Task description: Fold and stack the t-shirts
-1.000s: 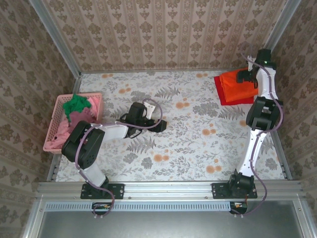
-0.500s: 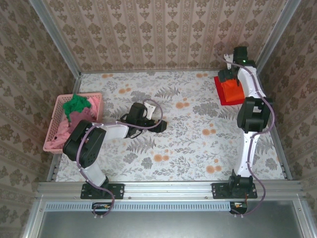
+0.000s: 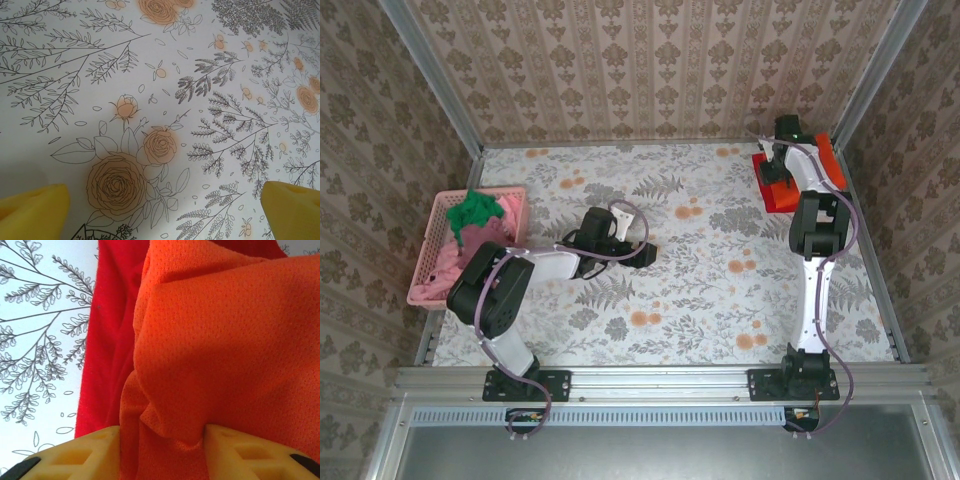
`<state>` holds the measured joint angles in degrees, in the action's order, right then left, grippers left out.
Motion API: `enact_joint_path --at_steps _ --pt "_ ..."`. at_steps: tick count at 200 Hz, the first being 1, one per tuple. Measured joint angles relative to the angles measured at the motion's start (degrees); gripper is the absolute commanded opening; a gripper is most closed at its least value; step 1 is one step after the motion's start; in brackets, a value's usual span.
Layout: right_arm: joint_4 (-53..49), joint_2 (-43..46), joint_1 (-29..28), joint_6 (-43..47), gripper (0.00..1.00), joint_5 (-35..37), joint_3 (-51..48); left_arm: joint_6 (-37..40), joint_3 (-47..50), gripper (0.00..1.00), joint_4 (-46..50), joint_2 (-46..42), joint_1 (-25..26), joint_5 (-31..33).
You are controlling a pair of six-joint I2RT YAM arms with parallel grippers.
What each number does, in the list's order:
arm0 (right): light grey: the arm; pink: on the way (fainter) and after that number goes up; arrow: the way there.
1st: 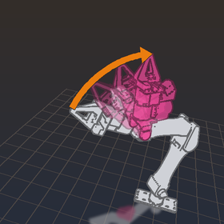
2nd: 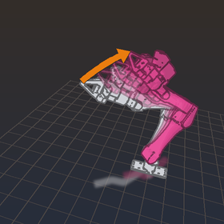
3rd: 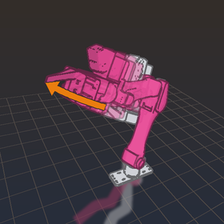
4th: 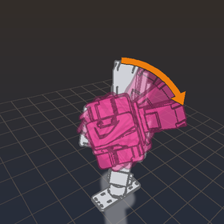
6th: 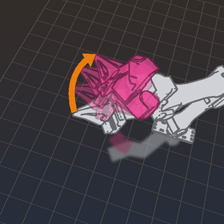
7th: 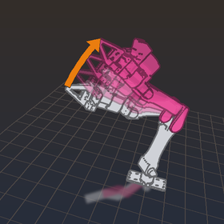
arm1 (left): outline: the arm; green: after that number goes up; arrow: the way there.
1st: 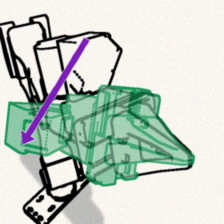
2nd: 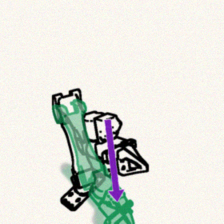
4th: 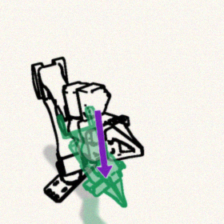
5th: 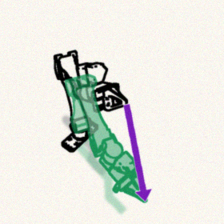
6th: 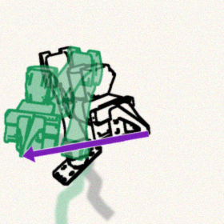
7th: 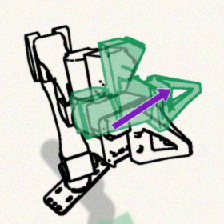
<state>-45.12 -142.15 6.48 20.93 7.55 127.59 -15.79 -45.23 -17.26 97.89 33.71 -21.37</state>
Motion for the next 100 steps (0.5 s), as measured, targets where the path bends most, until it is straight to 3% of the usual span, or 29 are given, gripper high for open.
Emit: enact_joint_path --at_steps 14,20,35,56,70,100 --pt "-0.1 0.0 0.0 0.3 0.47 0.6 0.5 0.0 0.0 1.00 0.0 0.0 0.0 0.0" --pt "-0.3 0.0 0.0 0.3 0.43 1.1 0.8 0.0 0.0 1.00 0.0 0.0 0.0 0.0" --pt "-0.4 -0.3 0.0 0.5 0.19 1.9 1.7 0.0 0.0 1.00 0.0 0.0 0.0 0.0" --pt "-0.5 -0.3 0.0 0.4 0.13 2.2 2.1 0.0 0.0 1.00 0.0 0.0 0.0 0.0" --pt "-0.7 -0.3 0.0 0.3 0.00 2.2 2.1 0.0 0.1 1.00 0.0 0.0 0.0 0.0" --pt "-1.0 -0.3 0.0 -0.3 0.00 1.2 2.1 0.0 0.2 1.00 -0.2 0.0 0.0 0.0"
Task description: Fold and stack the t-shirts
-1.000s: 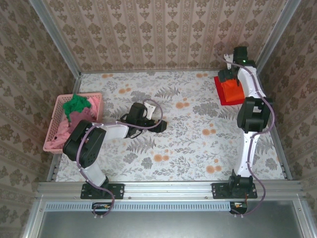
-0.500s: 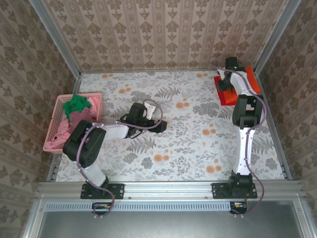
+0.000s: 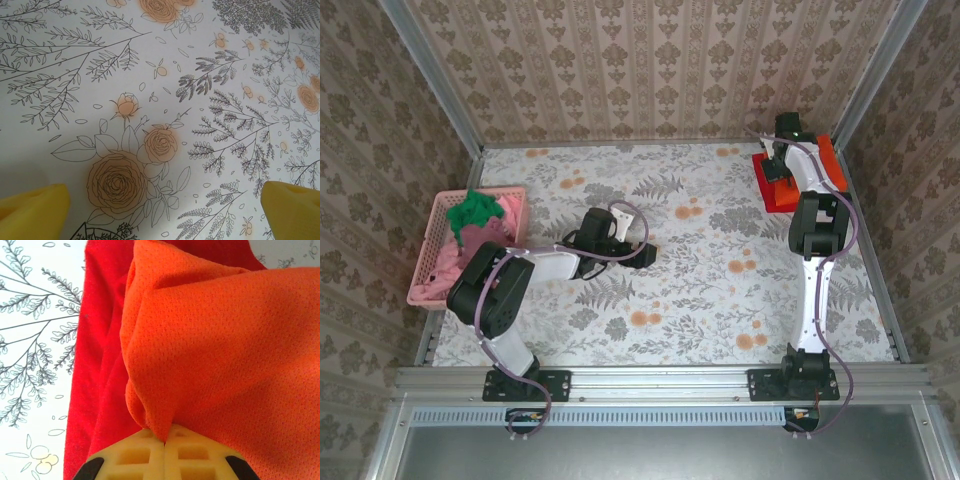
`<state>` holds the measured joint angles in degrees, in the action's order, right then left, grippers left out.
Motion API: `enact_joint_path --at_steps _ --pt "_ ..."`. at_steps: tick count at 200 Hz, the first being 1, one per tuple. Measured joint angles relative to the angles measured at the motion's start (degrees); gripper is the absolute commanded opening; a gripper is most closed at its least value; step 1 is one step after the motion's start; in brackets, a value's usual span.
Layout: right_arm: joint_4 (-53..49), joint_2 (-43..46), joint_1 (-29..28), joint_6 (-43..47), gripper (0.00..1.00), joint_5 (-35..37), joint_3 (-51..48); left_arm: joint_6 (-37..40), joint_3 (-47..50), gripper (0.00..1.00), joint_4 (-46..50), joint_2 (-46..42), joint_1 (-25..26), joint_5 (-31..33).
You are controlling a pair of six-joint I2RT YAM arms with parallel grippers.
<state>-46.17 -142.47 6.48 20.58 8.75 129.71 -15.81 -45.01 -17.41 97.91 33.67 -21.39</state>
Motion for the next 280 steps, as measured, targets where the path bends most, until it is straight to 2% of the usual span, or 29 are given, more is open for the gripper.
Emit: enact_joint_path --at_steps 75,150,162,174,194,210,219,237,280 --pt "-0.2 4.9 0.7 -5.5 0.00 -9.0 -1.9 0.0 1.4 1.00 -0.9 0.0 0.0 0.0" --pt "-0.3 5.1 1.2 -11.7 0.01 -14.4 -1.9 0.0 1.7 1.00 -1.5 0.0 0.0 0.0" --pt "-0.3 5.1 1.2 -12.9 0.06 -15.2 -1.9 0.0 1.7 1.00 -1.6 0.0 0.0 0.0" --pt "-0.3 5.0 1.4 -14.0 0.23 -15.9 -1.9 0.0 1.7 1.00 -1.5 0.0 0.0 0.0" --pt "-0.2 4.8 2.0 -15.5 0.35 -18.0 -1.9 0.0 1.7 1.00 -1.5 0.0 0.0 0.0" --pt "1.7 5.2 2.4 -16.2 0.55 -19.3 -3.2 0.0 1.8 1.00 -1.6 0.0 0.0 0.0" --pt "3.5 6.1 2.8 -17.1 0.61 -19.7 -5.1 0.0 1.9 1.00 -1.6 0.0 0.0 0.0" --pt "7.6 8.7 3.7 -18.1 0.66 -20.0 -10.9 0.0 2.0 1.00 -1.6 0.0 0.0 0.0" --pt "17.6 13.1 8.5 -24.3 0.68 -18.3 -17.9 -0.7 2.0 1.00 -2.4 0.0 0.0 0.0"
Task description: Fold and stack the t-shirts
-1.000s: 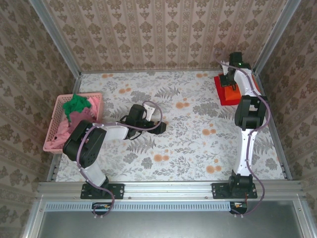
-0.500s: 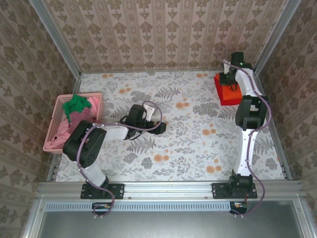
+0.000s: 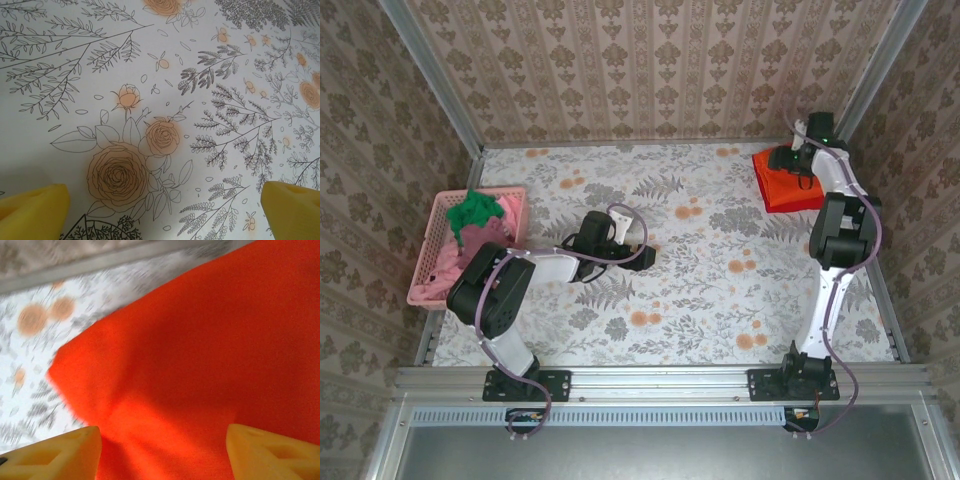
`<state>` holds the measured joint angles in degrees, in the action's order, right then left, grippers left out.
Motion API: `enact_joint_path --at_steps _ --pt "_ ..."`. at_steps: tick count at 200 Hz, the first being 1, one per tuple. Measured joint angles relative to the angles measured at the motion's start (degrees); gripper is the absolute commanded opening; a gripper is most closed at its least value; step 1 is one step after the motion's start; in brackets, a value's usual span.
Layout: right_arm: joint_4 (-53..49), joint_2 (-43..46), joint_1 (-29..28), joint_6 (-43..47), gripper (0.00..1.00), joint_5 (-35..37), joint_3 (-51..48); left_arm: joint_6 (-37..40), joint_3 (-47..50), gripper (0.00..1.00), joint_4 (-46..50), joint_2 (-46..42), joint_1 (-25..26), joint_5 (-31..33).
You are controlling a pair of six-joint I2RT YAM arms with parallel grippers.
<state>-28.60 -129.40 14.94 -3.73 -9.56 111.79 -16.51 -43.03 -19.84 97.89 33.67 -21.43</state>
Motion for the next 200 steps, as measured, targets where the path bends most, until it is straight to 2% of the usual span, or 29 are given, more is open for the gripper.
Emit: enact_joint_path --at_steps 65,117,155,200 --pt "4.2 -1.2 6.5 -6.1 0.70 0.9 -1.8 -0.2 0.2 1.00 -0.4 0.0 0.0 0.0" --pt "5.5 -0.9 6.5 -7.4 0.71 -1.4 -5.1 -0.2 0.2 1.00 -0.4 0.0 0.0 0.0" --pt "6.9 4.8 5.9 -7.4 0.72 -1.5 -11.3 -0.2 0.3 1.00 -0.4 -0.2 0.0 0.1" --pt "8.0 7.1 5.2 -8.2 0.73 -1.9 -11.6 -0.2 0.4 1.00 -0.5 -0.8 0.0 0.1"
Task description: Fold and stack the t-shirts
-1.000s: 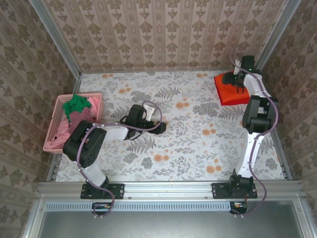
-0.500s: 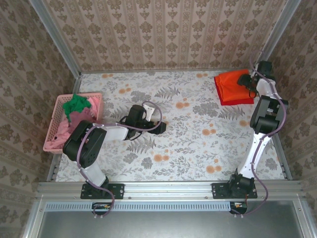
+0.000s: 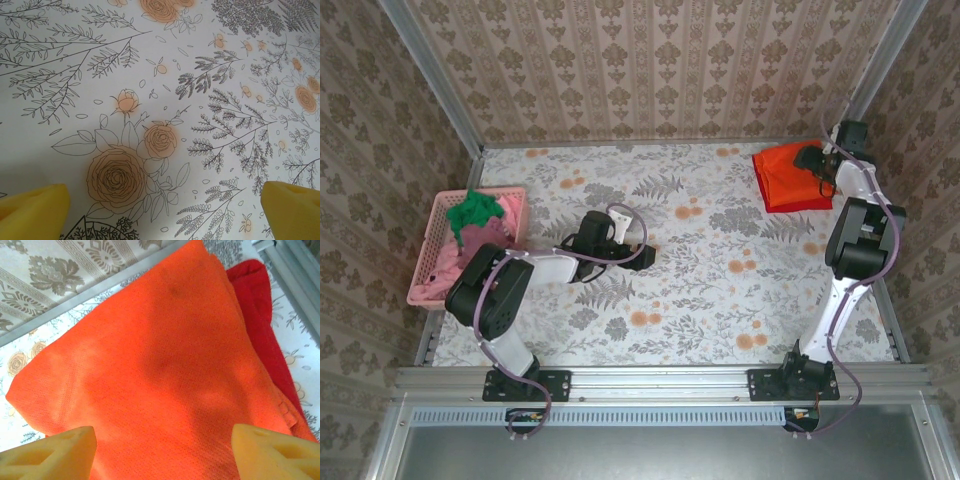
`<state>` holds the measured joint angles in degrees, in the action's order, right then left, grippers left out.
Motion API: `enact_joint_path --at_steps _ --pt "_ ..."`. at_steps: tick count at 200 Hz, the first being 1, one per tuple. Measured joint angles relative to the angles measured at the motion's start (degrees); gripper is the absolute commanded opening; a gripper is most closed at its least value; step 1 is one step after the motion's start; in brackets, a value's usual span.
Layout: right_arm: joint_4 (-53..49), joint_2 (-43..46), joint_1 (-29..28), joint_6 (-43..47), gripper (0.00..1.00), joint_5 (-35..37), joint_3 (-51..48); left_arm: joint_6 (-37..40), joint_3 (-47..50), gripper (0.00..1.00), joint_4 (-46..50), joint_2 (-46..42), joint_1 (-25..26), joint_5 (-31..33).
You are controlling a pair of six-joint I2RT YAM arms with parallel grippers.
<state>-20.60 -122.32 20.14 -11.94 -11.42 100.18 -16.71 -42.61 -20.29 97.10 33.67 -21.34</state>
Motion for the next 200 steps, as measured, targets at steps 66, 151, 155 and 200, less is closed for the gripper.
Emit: enact_joint_path --at_steps 66,151,155,200 --pt "-4.3 -7.8 2.8 -3.8 0.74 -6.0 4.3 0.1 2.8 1.00 -0.3 -3.7 -0.1 1.0" --pt "11.3 18.5 0.2 0.3 0.94 -2.4 -24.8 4.9 5.7 1.00 1.6 -17.2 -12.1 9.5" --pt "12.2 20.3 -0.2 0.7 0.95 -2.2 -26.8 5.1 6.0 1.00 1.6 -18.1 -13.0 10.1" --pt "22.6 39.4 -8.2 2.6 1.00 4.4 -47.7 8.9 10.1 1.00 1.1 -25.8 -20.5 18.5"
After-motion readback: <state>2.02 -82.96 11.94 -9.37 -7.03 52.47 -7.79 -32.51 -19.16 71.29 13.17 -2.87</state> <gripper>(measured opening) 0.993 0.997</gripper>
